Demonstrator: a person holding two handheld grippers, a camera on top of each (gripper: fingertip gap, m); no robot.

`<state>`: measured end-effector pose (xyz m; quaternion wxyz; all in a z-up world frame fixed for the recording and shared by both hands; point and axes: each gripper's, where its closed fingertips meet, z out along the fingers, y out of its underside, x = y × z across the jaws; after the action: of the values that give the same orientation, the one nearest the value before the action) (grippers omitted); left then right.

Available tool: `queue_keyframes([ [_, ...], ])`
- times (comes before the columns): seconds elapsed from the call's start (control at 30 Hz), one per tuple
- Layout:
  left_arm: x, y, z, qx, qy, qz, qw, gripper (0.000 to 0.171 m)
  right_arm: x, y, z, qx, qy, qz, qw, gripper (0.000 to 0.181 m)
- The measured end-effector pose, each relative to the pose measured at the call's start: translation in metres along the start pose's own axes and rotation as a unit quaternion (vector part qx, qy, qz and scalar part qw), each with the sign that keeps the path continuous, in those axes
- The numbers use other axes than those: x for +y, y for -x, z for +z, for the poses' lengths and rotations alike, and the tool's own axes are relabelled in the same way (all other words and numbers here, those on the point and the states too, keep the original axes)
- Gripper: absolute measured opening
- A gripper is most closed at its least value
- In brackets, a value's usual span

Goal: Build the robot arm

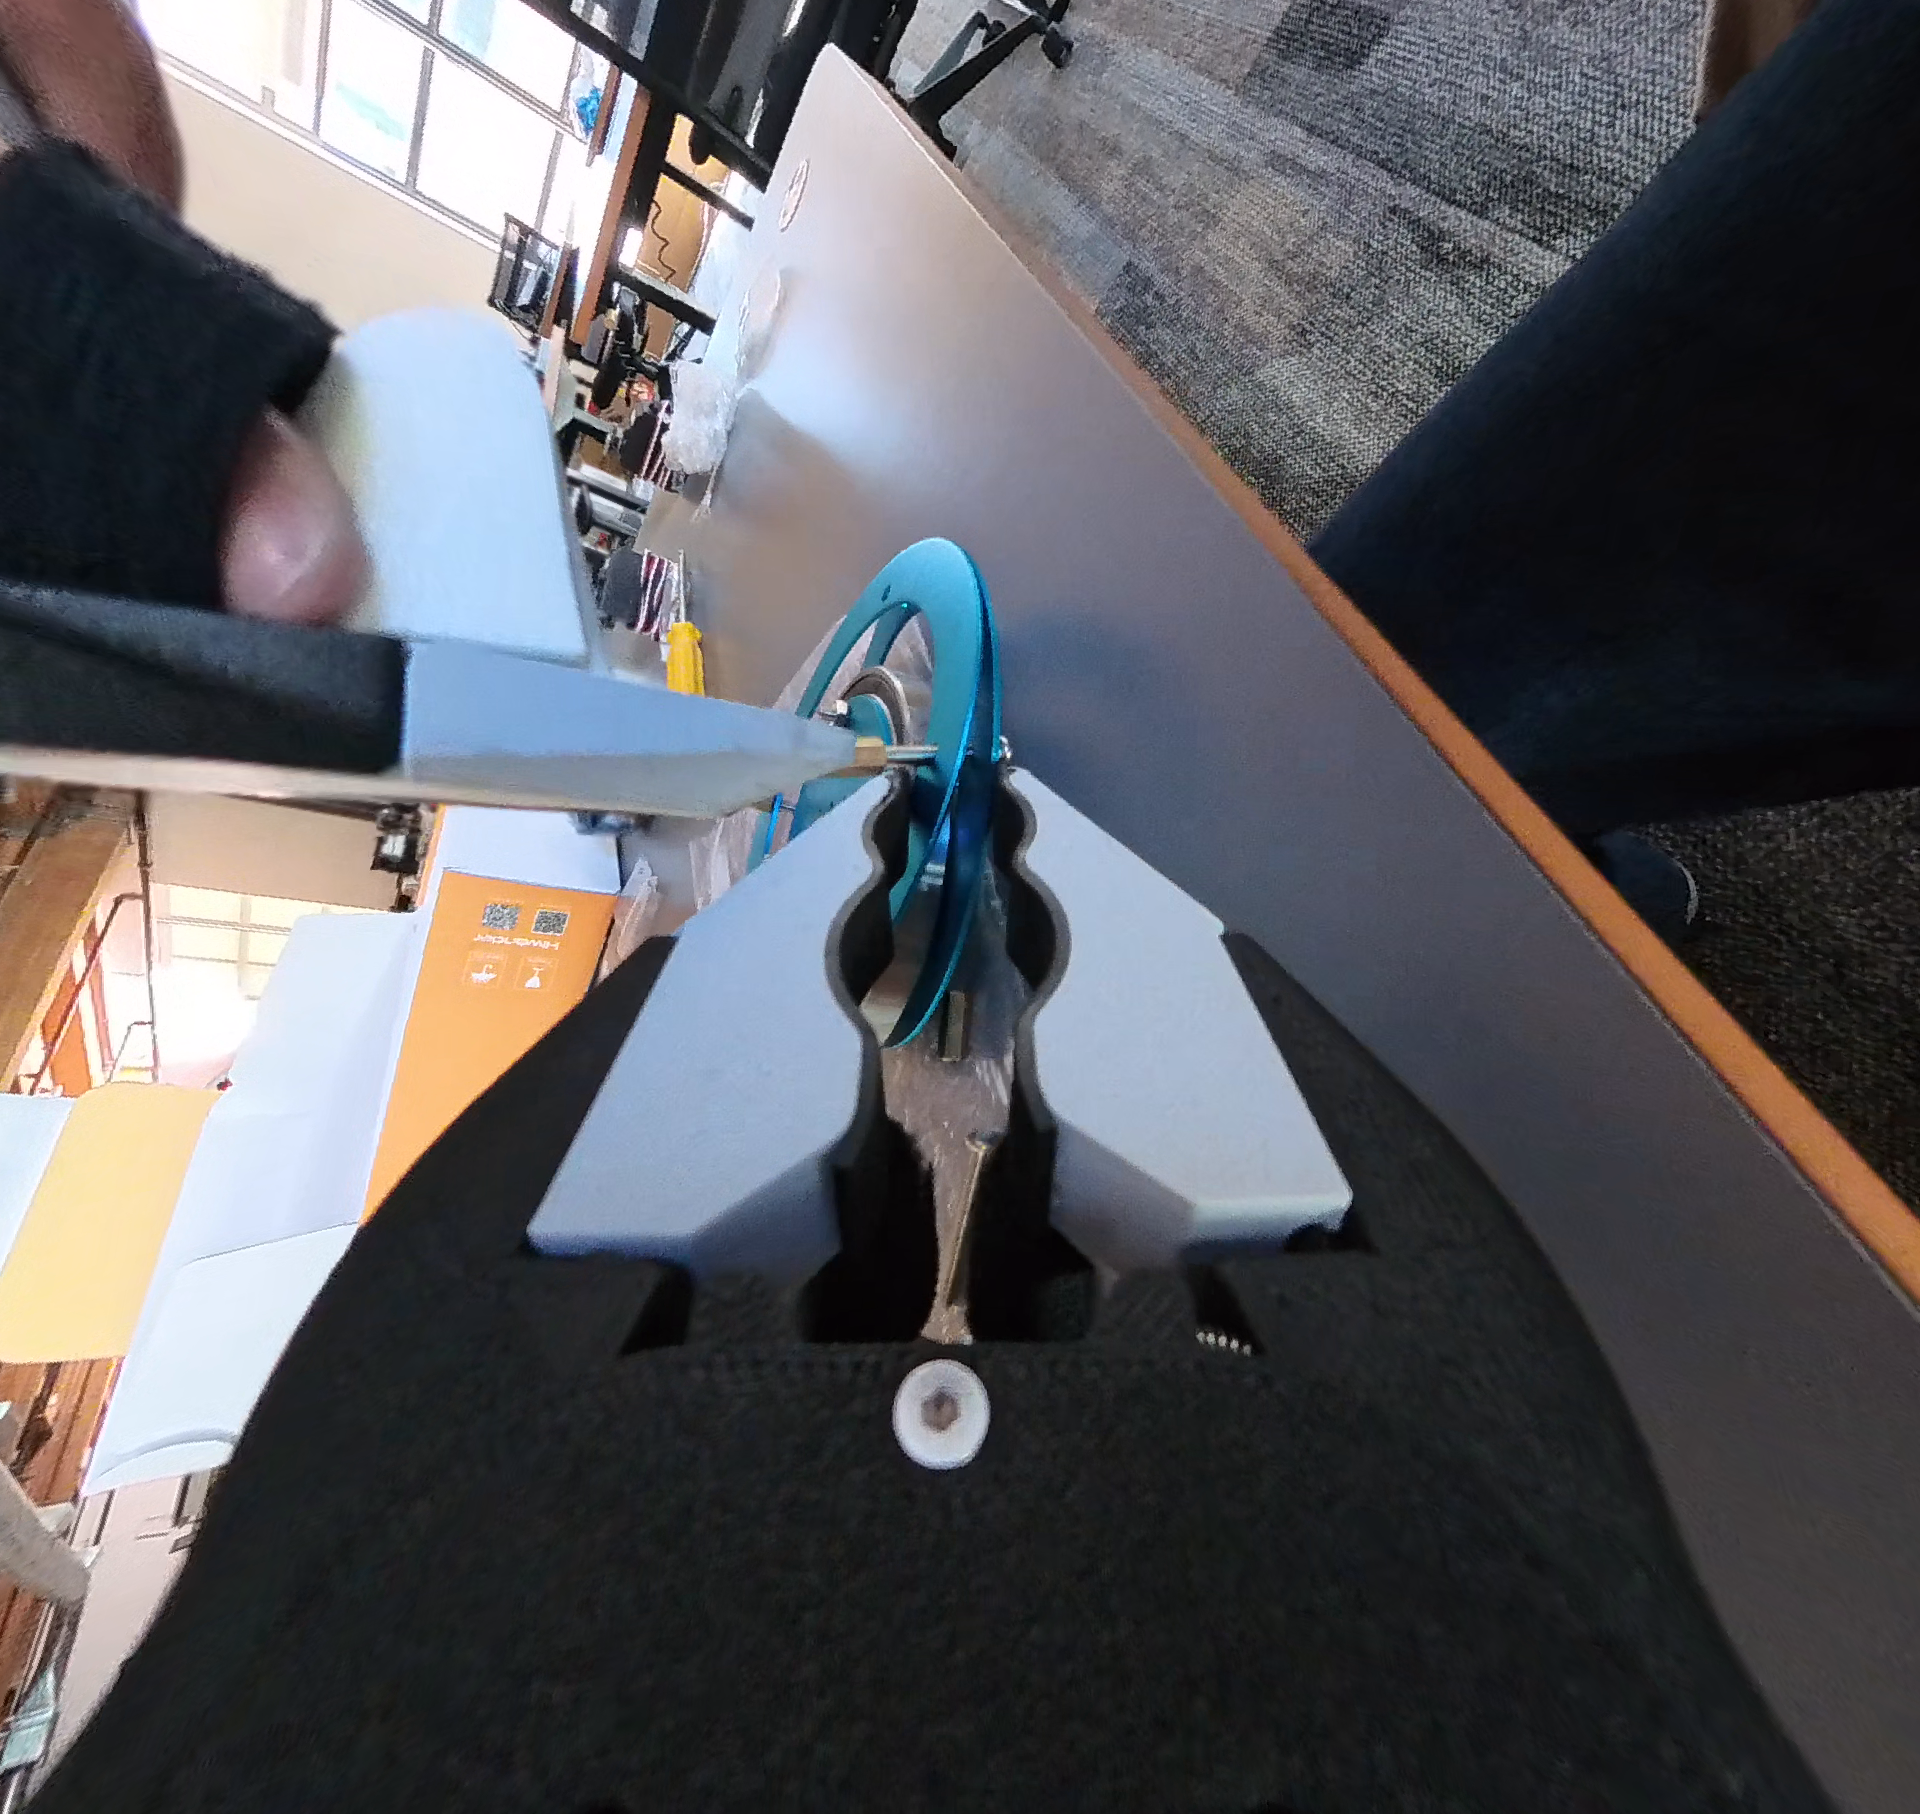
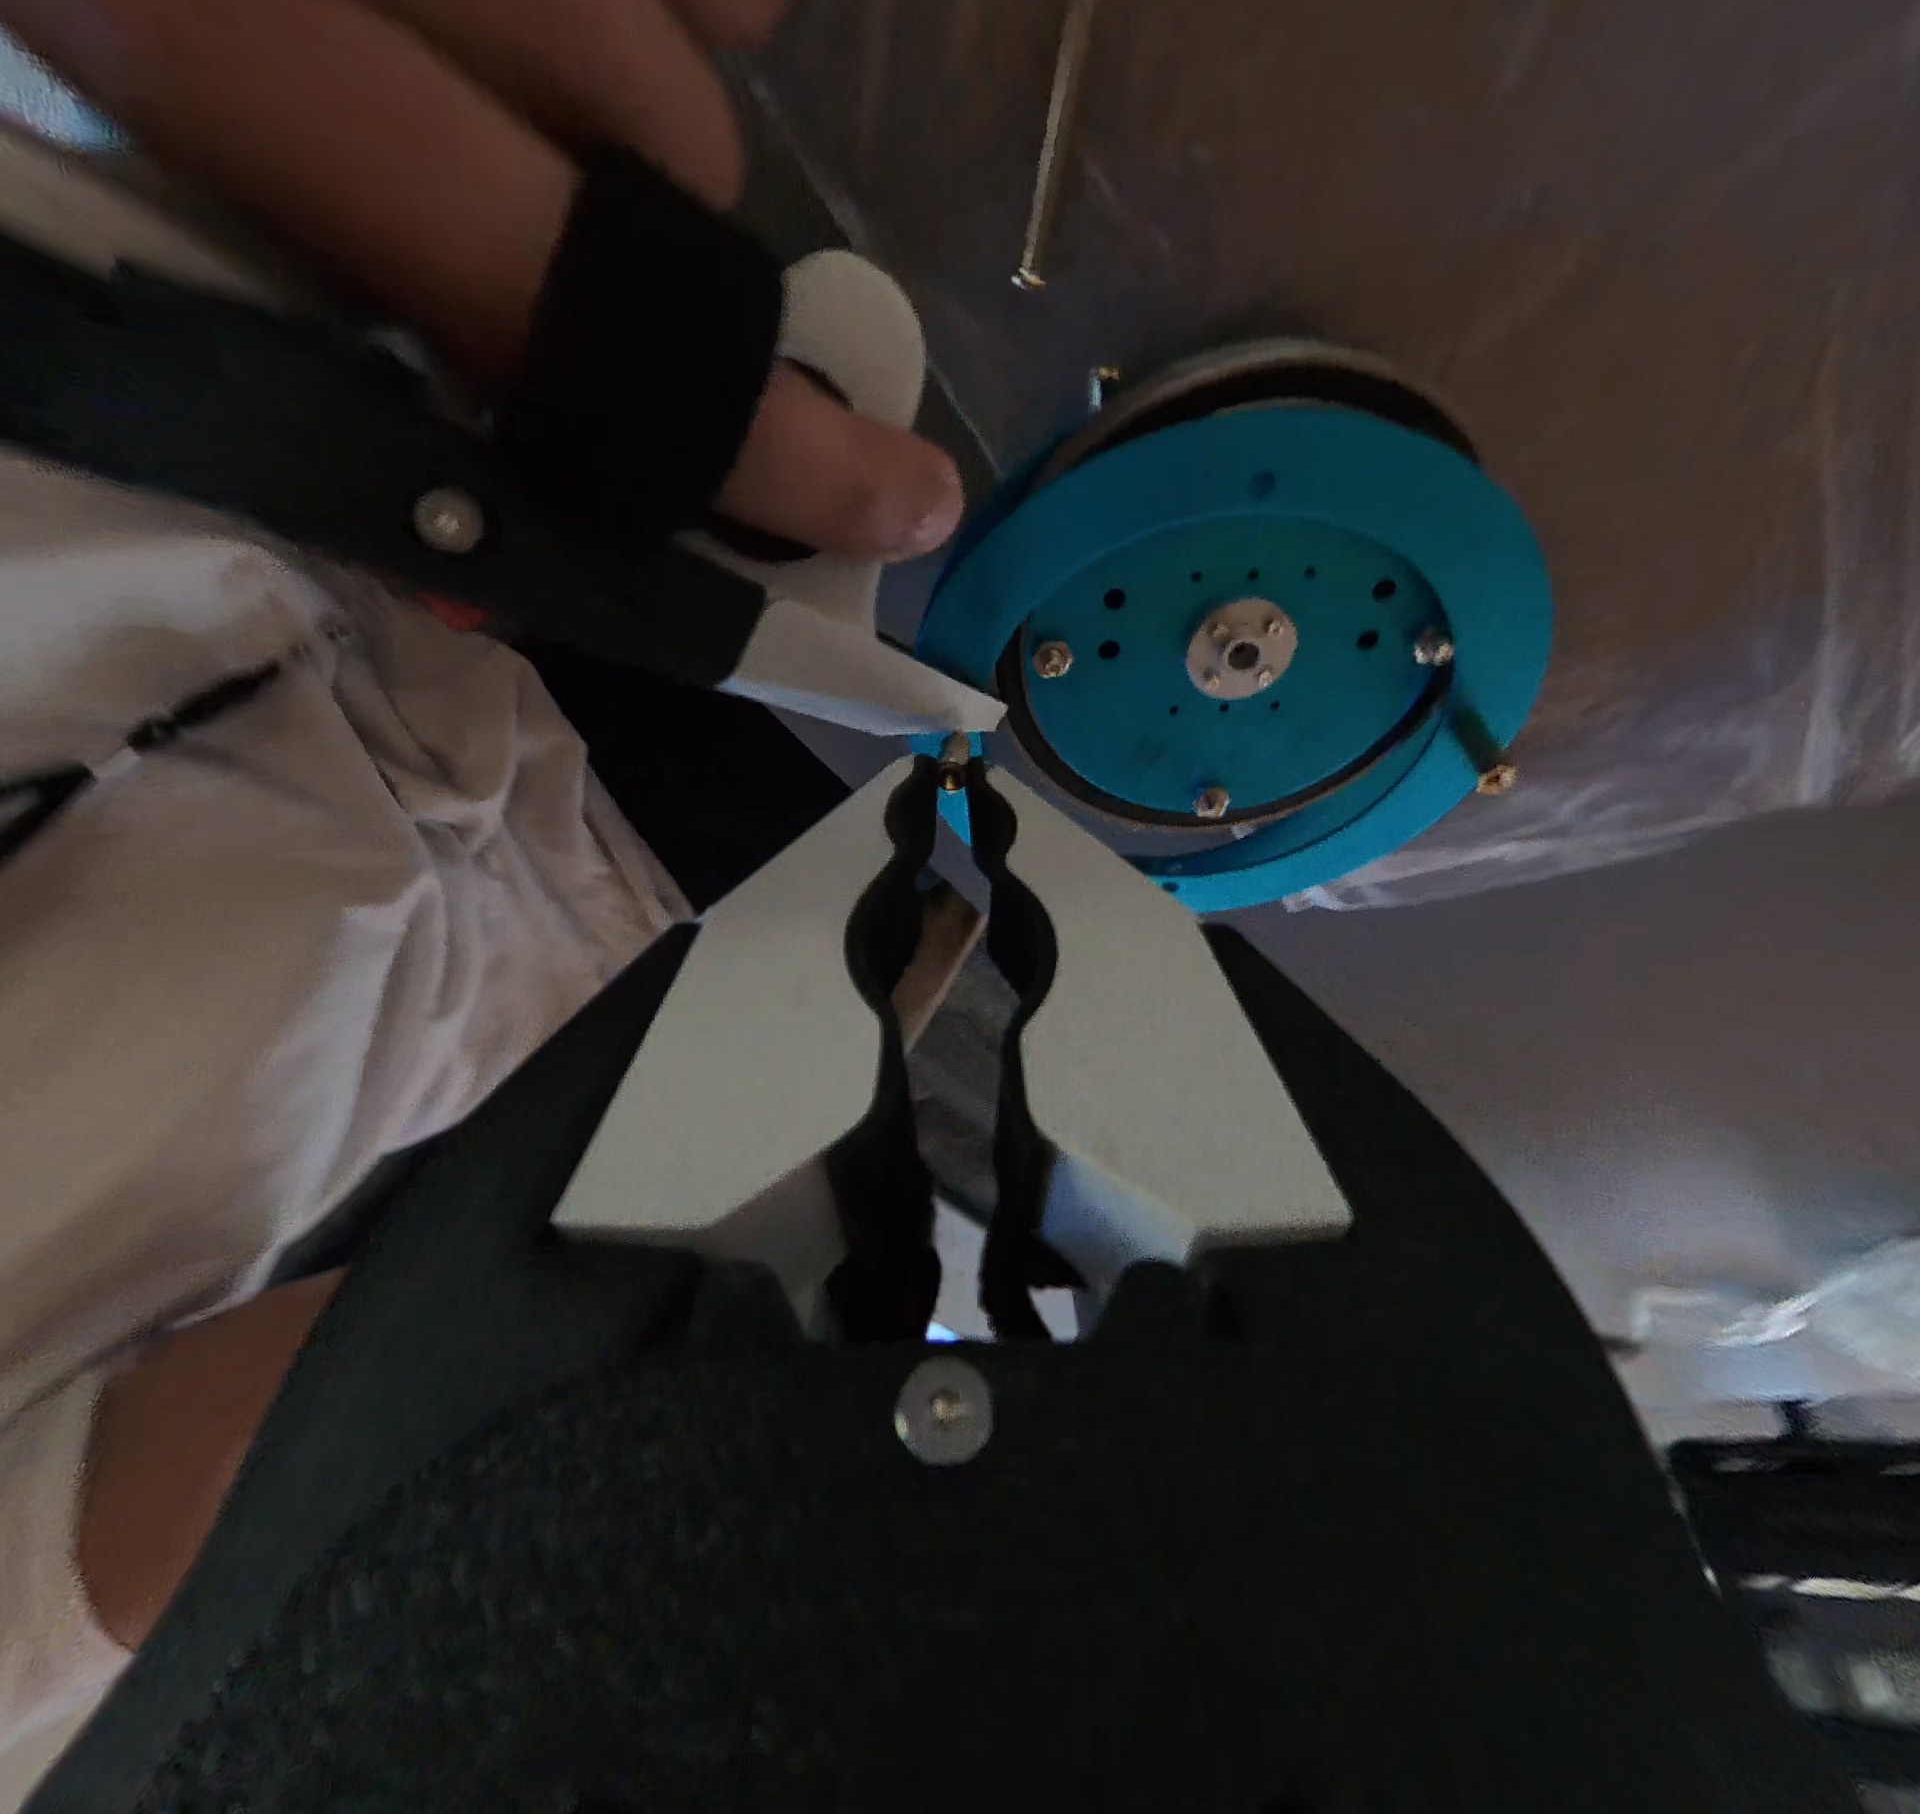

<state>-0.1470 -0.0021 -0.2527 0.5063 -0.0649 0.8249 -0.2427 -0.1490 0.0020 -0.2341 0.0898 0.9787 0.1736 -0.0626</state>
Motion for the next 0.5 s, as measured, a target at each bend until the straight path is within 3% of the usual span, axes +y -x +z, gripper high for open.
queue_keyframes([
  [0.3, -0.0038, -0.0022, 0.0016, -0.002, 0.004, 0.017, 1.0, 0.015, 0.0057, 0.0023, 0.0015, 0.01, 0.023, 0.162, 0.986, 0.004],
  [0.5, -0.004, -0.0004, 0.0007, -0.004, 0.0, 0.013, 1.0, 0.014, 0.005, 0.0023, -0.0003, 0.016, 0.021, 0.141, 0.99, 0.004],
])
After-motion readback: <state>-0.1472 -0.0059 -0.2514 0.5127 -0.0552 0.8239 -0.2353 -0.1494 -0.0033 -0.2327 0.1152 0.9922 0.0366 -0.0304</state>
